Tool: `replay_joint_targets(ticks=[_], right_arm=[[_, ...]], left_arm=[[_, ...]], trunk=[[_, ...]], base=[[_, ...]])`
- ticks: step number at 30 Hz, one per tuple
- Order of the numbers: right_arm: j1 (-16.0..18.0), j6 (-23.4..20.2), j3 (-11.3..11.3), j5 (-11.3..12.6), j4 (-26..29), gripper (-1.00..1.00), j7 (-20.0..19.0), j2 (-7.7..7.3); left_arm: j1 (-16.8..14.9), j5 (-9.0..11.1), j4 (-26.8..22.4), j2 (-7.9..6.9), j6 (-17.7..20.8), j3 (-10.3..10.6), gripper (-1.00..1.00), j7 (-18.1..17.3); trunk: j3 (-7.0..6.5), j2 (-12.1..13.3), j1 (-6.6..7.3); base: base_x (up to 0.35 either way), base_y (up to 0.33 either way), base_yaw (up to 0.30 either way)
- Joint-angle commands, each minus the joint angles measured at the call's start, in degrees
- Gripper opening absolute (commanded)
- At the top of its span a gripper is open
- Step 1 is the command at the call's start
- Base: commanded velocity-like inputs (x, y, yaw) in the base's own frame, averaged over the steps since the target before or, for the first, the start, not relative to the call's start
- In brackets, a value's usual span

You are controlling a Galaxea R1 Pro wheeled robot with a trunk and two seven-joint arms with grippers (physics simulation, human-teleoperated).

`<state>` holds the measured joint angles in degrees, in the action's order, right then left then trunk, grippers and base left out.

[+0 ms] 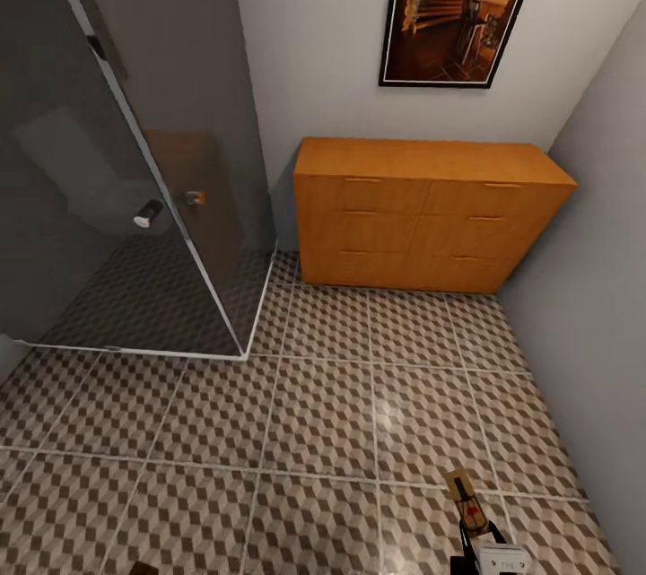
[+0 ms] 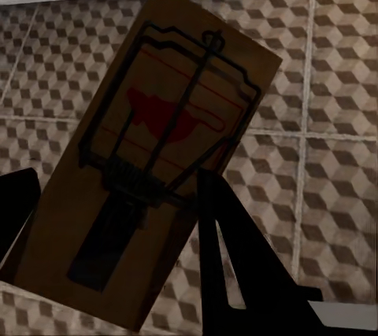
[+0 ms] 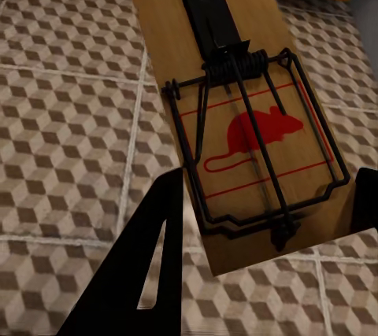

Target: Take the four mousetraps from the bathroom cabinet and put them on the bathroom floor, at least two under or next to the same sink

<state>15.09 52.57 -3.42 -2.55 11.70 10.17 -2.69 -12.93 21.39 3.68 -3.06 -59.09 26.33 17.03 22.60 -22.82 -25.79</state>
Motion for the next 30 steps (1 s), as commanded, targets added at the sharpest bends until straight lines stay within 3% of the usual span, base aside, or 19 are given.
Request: replay_joint_targets(ticks=[1,13,30], right_arm=[[0.01,0.07,-0.36,-0.17,-0.03,-1.00,0.56,-0.03],[0.02,0.07,-0.36,-0.17,-0.03,-1.00,0.56,0.02],[0.01,0.07,-0.36,-0.26,-0.08,-1.00,0.56,0.67]], left_arm=[[-0.08,0.23,0.19,0.05,-0.24,0.48,-1.00,0.20],[-0.08,0.23,0.19,0.07,-0.24,0.48,-1.00,0.20],[-0.08,0.23,0.19,0.05,-0.23,0.48,-1.00,0.29]], trunk=[[0.03,-0.10,0.00],[-0.56,-0.10,0.00],[-1.39,-0.10,0.00]], base=[[-0.314,-0.167,0.263],[-0.257,-0.208,0.263],[-0.011,-0.293,0.263]])
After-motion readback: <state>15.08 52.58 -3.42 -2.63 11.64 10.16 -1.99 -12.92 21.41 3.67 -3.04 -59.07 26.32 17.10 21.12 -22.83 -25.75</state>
